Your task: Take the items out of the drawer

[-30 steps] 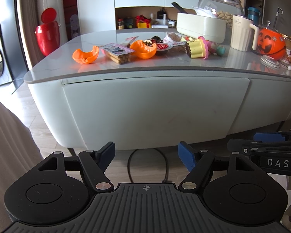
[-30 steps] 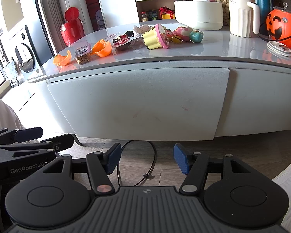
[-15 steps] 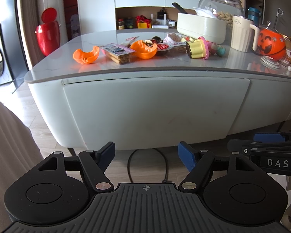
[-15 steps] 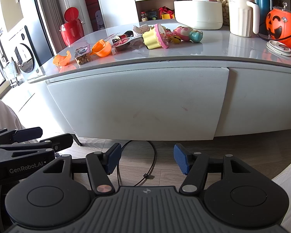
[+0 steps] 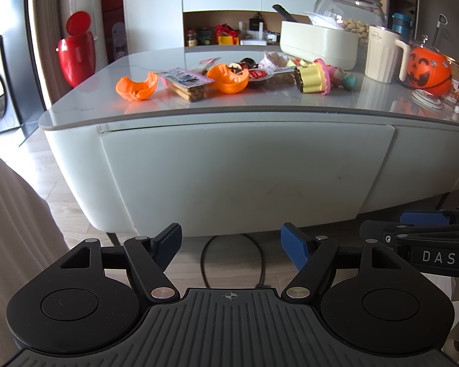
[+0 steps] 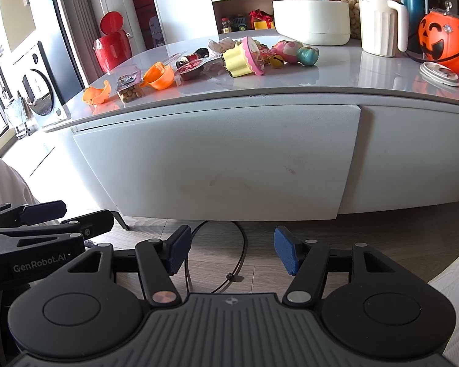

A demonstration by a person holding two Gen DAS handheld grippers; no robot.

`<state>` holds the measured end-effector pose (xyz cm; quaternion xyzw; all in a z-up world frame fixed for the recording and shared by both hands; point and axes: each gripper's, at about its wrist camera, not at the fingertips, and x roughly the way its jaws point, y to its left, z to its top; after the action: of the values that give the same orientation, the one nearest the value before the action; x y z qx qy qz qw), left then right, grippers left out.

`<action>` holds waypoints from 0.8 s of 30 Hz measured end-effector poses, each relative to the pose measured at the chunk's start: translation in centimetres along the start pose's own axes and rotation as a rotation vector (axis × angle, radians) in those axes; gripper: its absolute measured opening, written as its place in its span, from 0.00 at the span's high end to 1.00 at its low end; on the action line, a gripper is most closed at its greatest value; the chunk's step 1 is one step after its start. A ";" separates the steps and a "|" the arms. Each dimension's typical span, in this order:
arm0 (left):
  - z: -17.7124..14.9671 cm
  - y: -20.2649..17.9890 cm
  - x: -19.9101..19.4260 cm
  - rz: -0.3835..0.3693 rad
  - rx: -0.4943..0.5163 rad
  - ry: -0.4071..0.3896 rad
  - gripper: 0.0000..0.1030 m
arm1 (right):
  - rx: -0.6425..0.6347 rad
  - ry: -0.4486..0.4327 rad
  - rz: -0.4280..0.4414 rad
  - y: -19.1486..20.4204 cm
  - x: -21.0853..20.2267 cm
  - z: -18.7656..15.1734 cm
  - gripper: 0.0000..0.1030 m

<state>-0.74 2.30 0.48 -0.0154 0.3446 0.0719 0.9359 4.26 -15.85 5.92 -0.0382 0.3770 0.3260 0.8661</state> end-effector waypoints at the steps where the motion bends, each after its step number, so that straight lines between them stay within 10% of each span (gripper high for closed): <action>1: 0.0 0.0 0.0 0.000 0.000 0.000 0.25 | 0.000 0.000 0.000 0.0 0.0 0.0 0.41; 24: 0.1 -0.6 -0.2 0.011 -0.040 -0.010 0.25 | 0.015 -0.001 -0.005 -0.2 -0.1 -0.2 0.41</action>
<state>-0.70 1.73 0.66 -0.0319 0.3386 0.0839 0.9366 4.21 -16.07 5.82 -0.0327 0.3790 0.3210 0.8673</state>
